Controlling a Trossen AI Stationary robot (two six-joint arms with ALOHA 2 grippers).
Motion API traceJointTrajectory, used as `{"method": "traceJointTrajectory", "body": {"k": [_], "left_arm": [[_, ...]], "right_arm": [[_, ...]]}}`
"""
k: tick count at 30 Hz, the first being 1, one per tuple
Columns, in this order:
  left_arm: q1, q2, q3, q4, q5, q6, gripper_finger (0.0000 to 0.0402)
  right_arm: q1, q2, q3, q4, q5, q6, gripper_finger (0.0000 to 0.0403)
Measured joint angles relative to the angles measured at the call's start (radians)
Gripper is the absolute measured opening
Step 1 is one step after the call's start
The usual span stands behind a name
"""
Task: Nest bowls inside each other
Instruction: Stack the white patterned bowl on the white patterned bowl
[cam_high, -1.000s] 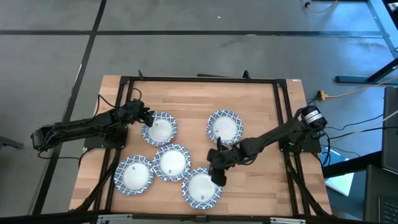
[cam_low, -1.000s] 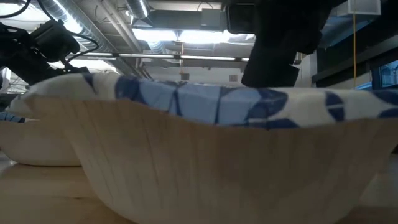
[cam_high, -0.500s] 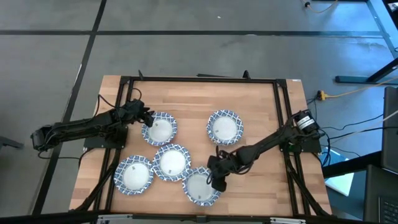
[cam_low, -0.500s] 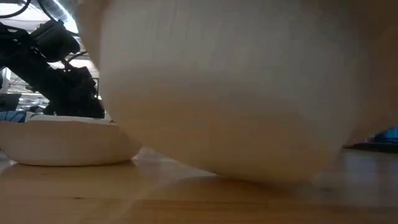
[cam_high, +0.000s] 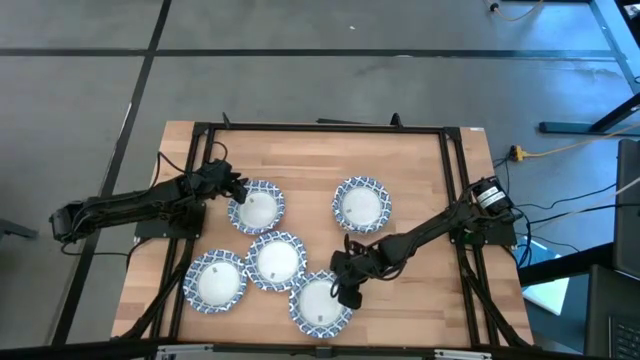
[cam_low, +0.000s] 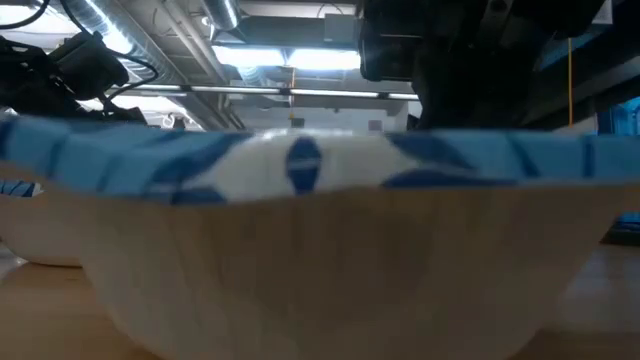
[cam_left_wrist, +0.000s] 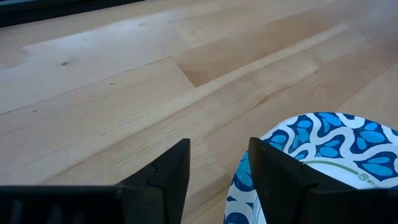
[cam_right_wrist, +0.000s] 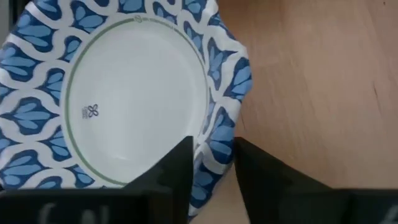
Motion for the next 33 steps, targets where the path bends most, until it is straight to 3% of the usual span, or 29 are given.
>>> {"method": "traceJointTrajectory", "body": {"k": [10, 24, 33], "left_arm": [[0.0, 0.0, 0.0, 0.0, 0.0, 0.0, 0.0157], [0.0, 0.0, 0.0, 0.0, 0.0, 0.007, 0.0157], [0.0, 0.0, 0.0, 0.0, 0.005, 0.007, 0.0157]], "right_arm": [[0.0, 0.0, 0.0, -0.001, -0.002, -0.002, 0.0008], [-0.053, -0.056, 0.066, -0.084, -0.029, -0.077, 0.0007], [-0.078, -0.265, 0.085, -0.367, 0.127, -0.109, 0.001]]}}
